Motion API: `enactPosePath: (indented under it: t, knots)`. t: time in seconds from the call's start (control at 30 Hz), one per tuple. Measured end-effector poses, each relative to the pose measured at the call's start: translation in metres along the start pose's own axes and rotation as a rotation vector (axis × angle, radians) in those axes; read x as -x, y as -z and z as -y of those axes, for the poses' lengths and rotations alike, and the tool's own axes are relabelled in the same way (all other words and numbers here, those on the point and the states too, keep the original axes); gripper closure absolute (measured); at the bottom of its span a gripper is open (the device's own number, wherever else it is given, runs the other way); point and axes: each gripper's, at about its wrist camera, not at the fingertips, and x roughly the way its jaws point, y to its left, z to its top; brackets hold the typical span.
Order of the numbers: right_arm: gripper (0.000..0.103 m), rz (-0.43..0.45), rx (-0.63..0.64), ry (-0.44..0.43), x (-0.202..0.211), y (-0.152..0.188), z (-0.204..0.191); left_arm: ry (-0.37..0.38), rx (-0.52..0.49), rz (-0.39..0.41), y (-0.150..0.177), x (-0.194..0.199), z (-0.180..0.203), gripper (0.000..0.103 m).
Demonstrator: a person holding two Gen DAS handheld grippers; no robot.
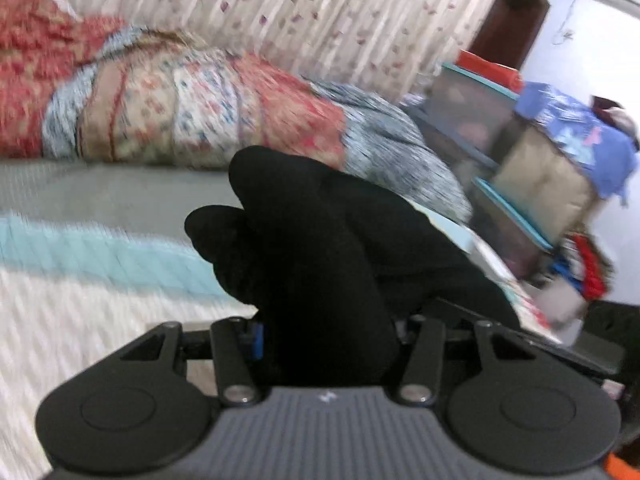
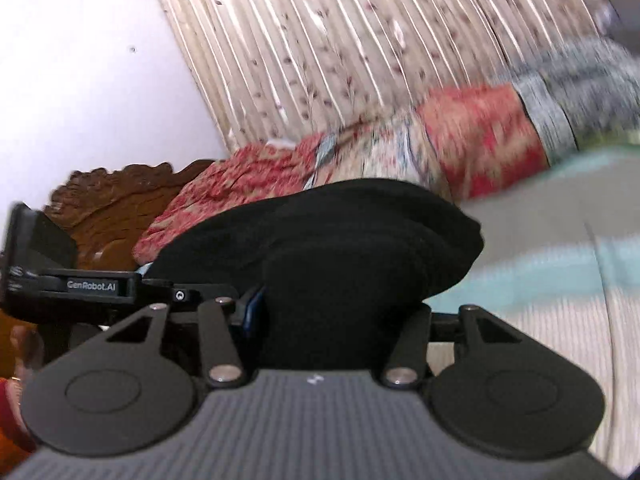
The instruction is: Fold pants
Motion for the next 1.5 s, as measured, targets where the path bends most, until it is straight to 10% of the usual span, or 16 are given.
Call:
enactPosePath:
  t: [0.3,0.37,0.63,1.03,1.5]
  knots:
    - [0.048,-0.175,-0.032,0.176,-0.143,0.026,0.065,-0.228,0.141,-0.184,0.006,-0.143,-0.091,0.048]
    - [0.031,-0.254,-0.073,0.205,-0.160,0.043,0.076,-0.286,0.162,-0.188,0.019,-0.151,-0.102,0.024]
    - [0.020,-0.222,-0.182,0.322,-0.089,0.032,0.056,-0.423,0.137,-0.152,0.018,-0.076,-0.064,0.021]
    - [0.000,-0.220,-0.182,0.431,0.045,0.082,-0.057,-0.589,-0.017,-0.199,0.112,0.052,0.037,0.000]
    - [0.000,-0.226,-0.192,0.383,0.093,0.117,-0.123,-0.576,-0.060,-0.215,0.161,0.112,0.073,0.000]
